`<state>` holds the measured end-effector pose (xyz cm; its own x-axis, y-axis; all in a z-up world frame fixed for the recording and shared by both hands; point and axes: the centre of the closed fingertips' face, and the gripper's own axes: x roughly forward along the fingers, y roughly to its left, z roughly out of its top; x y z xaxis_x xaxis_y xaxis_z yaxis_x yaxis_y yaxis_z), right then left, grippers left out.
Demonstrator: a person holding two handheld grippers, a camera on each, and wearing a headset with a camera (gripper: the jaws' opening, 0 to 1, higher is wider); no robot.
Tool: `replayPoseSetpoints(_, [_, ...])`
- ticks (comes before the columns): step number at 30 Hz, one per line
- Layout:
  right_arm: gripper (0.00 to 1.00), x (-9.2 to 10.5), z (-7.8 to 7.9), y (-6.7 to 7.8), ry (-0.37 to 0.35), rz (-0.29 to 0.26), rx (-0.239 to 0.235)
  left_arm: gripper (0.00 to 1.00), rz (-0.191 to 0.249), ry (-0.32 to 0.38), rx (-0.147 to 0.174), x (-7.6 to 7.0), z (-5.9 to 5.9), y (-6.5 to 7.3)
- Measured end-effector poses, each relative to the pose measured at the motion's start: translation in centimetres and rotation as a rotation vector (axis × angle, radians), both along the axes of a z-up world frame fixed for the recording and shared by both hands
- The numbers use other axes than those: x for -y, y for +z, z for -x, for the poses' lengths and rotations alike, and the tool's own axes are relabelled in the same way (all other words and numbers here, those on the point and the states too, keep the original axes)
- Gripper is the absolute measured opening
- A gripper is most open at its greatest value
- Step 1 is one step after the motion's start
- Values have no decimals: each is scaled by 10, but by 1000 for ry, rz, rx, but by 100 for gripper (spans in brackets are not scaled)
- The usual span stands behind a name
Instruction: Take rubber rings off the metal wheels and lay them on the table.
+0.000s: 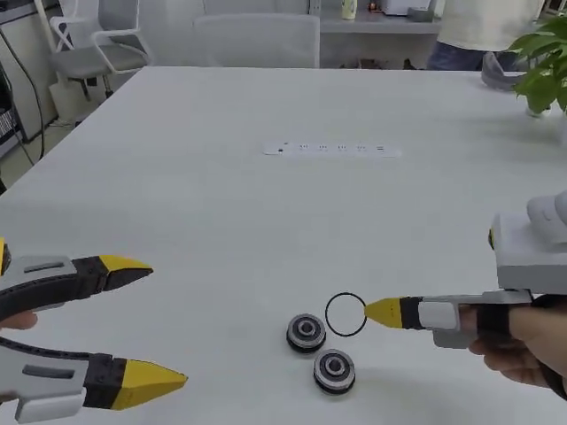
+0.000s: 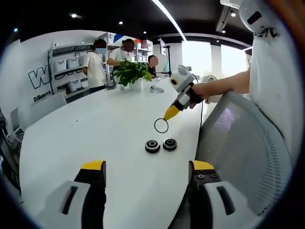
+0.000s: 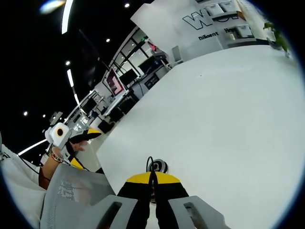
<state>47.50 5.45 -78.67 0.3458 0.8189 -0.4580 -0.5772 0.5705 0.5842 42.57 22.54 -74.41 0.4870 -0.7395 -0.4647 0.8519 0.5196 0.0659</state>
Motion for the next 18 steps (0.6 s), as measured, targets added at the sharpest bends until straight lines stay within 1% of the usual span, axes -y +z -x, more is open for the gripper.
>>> replayPoseSetpoints(2, [0,0,0,0,-2,-2,1,68,7,18,-1,-3,0,-1])
replayPoseSetpoints(5, [0,0,-1,2,-5,-8,3,68,14,41,-11,-6,2,-6])
replayPoseSetpoints(10, [0,1,-3,4,-14,-19,7,68,29,61,-25,-6,6,-12])
replayPoseSetpoints(13, [0,1,-4,6,-19,-27,10,67,22,64,-17,-4,7,-16])
replayPoseSetpoints(16, [0,1,-5,8,-23,-33,16,68,23,67,-33,-3,9,-20])
replayPoseSetpoints(18, [0,1,-6,10,-26,-38,20,68,17,70,-37,-2,10,-23])
